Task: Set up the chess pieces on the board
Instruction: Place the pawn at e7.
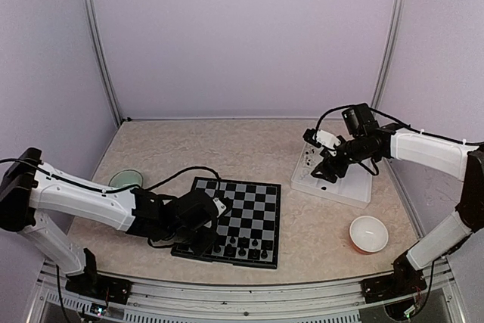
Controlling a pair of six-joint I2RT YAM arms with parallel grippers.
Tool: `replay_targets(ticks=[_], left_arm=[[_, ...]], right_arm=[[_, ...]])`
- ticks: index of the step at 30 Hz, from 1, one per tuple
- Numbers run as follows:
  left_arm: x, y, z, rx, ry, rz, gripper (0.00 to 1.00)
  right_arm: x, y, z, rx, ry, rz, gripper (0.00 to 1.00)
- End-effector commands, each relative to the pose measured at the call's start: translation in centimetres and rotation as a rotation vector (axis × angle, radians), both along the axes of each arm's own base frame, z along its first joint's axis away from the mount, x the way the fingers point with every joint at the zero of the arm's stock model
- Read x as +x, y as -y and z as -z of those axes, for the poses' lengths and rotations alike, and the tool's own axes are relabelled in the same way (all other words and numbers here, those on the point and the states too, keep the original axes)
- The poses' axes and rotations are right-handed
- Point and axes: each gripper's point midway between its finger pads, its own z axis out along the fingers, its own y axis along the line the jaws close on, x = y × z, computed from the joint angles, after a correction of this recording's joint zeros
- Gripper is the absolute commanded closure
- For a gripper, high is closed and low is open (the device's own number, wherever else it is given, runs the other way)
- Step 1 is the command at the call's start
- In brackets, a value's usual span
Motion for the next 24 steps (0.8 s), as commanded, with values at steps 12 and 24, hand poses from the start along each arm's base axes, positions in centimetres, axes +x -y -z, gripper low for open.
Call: replay_targets(ticks=[12,24], left_arm=[[0.8,2.9,-1.2,-0.021,0.048,0.048,0.94],[0.5,3.2,-1.0,-0.007,0.025,0.056,0.94]], right_arm=[[-0.9,-0.9,0.6,0.032,-0.058,-0.040,0.19],[-1.3,-1.0,0.8,0.036,-0.064,-0.054,0.19]])
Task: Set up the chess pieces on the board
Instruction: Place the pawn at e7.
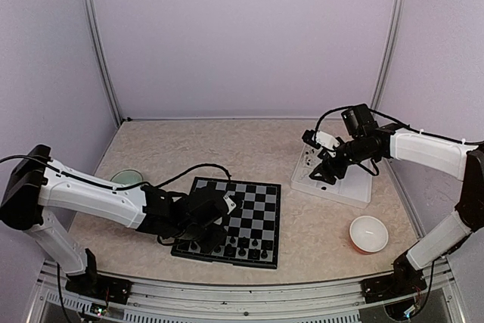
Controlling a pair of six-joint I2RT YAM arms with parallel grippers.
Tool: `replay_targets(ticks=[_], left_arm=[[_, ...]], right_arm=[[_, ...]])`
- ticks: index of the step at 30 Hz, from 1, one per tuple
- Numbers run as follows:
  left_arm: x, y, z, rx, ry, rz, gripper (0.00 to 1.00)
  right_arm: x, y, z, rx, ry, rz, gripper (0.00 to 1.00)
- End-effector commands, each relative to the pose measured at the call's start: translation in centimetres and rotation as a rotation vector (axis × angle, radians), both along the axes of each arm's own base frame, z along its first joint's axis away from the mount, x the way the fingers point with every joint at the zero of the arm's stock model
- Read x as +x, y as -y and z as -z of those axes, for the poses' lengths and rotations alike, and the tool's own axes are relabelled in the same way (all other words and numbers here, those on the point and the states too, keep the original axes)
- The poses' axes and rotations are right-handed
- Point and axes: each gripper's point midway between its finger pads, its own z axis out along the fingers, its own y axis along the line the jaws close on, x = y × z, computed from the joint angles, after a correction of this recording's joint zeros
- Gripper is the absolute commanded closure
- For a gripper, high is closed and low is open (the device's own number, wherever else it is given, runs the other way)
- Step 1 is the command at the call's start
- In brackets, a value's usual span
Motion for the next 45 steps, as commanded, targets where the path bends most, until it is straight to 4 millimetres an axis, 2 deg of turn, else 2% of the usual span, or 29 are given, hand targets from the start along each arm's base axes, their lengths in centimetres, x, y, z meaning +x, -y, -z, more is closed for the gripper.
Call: replay_targets(ticks=[1,21,30,36,38,45], left_arm=[[-0.2,0.9,-0.8,-0.016,0.001,0.021,0.94],[-0.4,0.5,-0.1,0.017,-0.021,0.006,0.94],[-0.6,0.4,0.3,0.036,-0.031,0.008,0.94],[-0.6,0.7,0.4,0.034,-0.044,0.012,0.89],[-0.6,0.7,0.6,0.040,-0.047,0.011,0.89],[-0.5,0.7,0.7,0.041,-0.048,0.003,0.85]], right_arm=[[-0.6,-0.2,0.4,0.006,-0.026,-0.018,0.19],[-0.7,-0.3,0.5,0.010,-0.034,-0.023,0.17],[-0.7,-0.4,0.6,0.010,-0.037,-0.025,0.07],[-0.6,-0.5,0.5,0.012,-0.041,-0.028,0.05],[-0.5,-0.5,0.5,0.012,-0.039,-0.028,0.01],[-0.7,-0.5,0.6,0.011,-0.038,-0.027,0.01]])
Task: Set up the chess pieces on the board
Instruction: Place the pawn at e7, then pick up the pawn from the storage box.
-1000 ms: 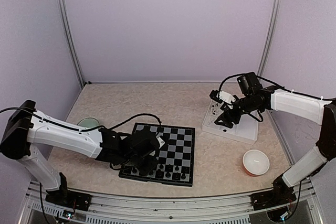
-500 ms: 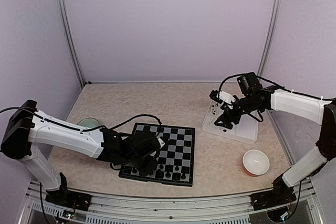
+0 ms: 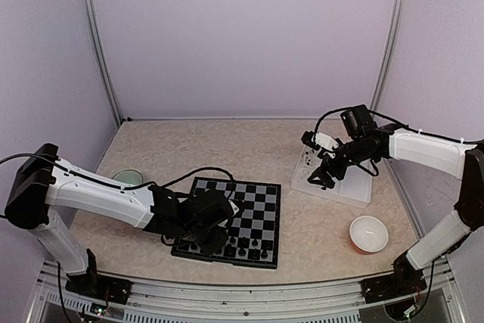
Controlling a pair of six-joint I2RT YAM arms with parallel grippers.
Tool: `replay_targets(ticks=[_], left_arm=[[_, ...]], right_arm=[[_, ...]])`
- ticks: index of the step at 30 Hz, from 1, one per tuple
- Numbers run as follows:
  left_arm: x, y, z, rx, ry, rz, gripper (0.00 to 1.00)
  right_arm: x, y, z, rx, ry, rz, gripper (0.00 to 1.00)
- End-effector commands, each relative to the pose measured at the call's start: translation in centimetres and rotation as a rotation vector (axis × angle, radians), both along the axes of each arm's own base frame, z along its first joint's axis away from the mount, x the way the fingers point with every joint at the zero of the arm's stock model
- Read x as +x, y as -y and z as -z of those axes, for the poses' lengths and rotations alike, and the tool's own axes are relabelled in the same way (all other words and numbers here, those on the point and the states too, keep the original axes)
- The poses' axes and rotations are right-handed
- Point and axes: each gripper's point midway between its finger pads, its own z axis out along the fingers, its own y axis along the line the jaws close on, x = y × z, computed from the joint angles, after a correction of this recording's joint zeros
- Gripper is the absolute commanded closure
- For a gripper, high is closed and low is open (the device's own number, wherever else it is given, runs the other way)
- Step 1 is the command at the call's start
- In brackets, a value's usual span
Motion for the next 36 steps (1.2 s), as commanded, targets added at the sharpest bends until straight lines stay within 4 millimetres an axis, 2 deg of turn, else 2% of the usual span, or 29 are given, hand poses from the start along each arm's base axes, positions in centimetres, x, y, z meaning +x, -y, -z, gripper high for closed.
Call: replay_targets(ticks=[1,7,11,15,18,22,25,30,32,33,35,36], left_arm=[[0.1,0.8,-0.6,-0.019,-0.002,-0.002,0.84],[0.3,0.9,-1.1,-0.028,0.008,-0.009,0.81],[0.9,0.7,-2.3,-0.034,0.039,-0.026,0.78],[2.0,0.5,-4.7,-0.061,0.085,-0.055,0.73],[3.2,0.5,-6.6,-0.095,0.119,-0.082,0.71],[5.4,1.1,-10.5,-0.175,0.194,-0.118,0.67],[8.1,2.0,-14.2,-0.255,0.290,-0.161,0.63],[12.9,4.0,-19.9,-0.472,0.378,-0.207,0.58],[14.7,4.6,-21.1,-0.536,0.364,-0.203,0.58],[15.8,4.8,-21.0,-0.554,0.352,-0.206,0.58],[17.4,5.1,-20.9,-0.590,0.318,-0.206,0.58],[18.3,5.3,-20.2,-0.586,0.293,-0.215,0.59]], right_arm=[[-0.3,-0.2,0.1,0.003,-0.015,-0.010,0.01],[-0.4,-0.3,-0.3,0.009,-0.017,-0.011,0.01],[0.2,0.1,-1.8,-0.006,0.018,0.011,0.01],[1.3,1.4,-4.5,-0.024,0.105,0.061,0.01],[2.4,3.1,-7.0,0.012,0.163,0.134,0.01],[3.9,5.3,-8.2,0.032,0.178,0.194,0.01],[5.6,6.5,-7.3,-0.003,0.143,0.239,0.12],[9.7,9.0,-2.9,-0.154,0.047,0.343,0.38],[11.2,10.0,-0.9,-0.196,0.002,0.381,0.44],[12.0,10.2,0.7,-0.206,-0.037,0.394,0.45],[13.2,10.3,2.2,-0.192,-0.092,0.419,0.48],[14.2,10.3,2.5,-0.179,-0.108,0.436,0.50]])
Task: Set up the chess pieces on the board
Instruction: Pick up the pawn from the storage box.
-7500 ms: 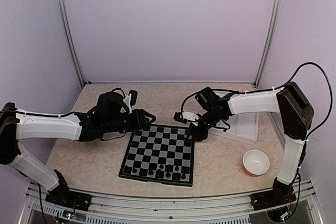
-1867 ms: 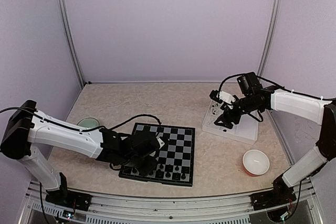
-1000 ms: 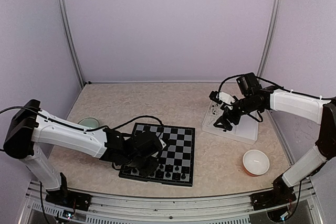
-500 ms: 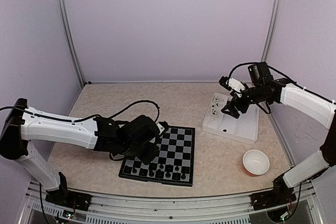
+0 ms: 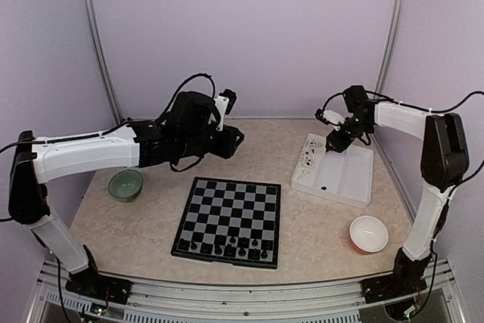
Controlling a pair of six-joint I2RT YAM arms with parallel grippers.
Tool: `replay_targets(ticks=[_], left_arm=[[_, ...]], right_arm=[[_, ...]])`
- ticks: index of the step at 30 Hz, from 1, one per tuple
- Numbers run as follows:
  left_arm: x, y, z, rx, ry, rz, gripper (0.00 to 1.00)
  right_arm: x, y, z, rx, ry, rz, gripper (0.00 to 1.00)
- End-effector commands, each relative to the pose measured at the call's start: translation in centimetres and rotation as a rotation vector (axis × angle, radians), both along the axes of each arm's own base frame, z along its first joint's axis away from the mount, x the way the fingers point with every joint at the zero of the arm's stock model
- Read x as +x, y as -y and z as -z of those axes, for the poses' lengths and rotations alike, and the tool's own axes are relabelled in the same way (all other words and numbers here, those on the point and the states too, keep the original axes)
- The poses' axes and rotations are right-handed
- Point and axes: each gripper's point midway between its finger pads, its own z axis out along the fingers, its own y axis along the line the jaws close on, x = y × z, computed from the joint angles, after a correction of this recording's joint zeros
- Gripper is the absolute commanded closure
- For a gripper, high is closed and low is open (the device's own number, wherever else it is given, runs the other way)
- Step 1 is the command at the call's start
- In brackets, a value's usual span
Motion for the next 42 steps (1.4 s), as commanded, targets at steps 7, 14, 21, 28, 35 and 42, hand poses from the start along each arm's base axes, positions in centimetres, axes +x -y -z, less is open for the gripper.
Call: replay_targets(ticks=[7,14,21,28,35,42], left_arm=[[4.9,1.6,2.0,-0.081,-0.155,-0.015,0.60],[6.0,0.9,0.9,-0.102,-0.235,-0.069,0.60],[7.8,-0.7,-0.6,-0.101,-0.260,-0.093,0.60],[9.5,-1.2,-1.1,-0.112,-0.259,-0.090,0.60],[10.3,-0.9,-0.9,-0.080,-0.281,-0.059,0.60],[10.8,-1.2,-0.6,-0.079,-0.293,-0.060,0.60]], right_arm=[[5.9,2.6,6.8,-0.010,-0.182,0.193,0.54],[5.1,2.1,5.5,0.078,-0.242,0.109,0.61],[-5.9,-1.8,1.4,0.230,-0.324,-0.253,0.54],[-11.1,-2.7,3.5,0.275,-0.500,-0.329,0.60],[-11.6,-3.1,7.1,0.216,-0.587,-0.299,0.64],[-11.1,-3.5,9.7,0.135,-0.608,-0.268,0.69]])
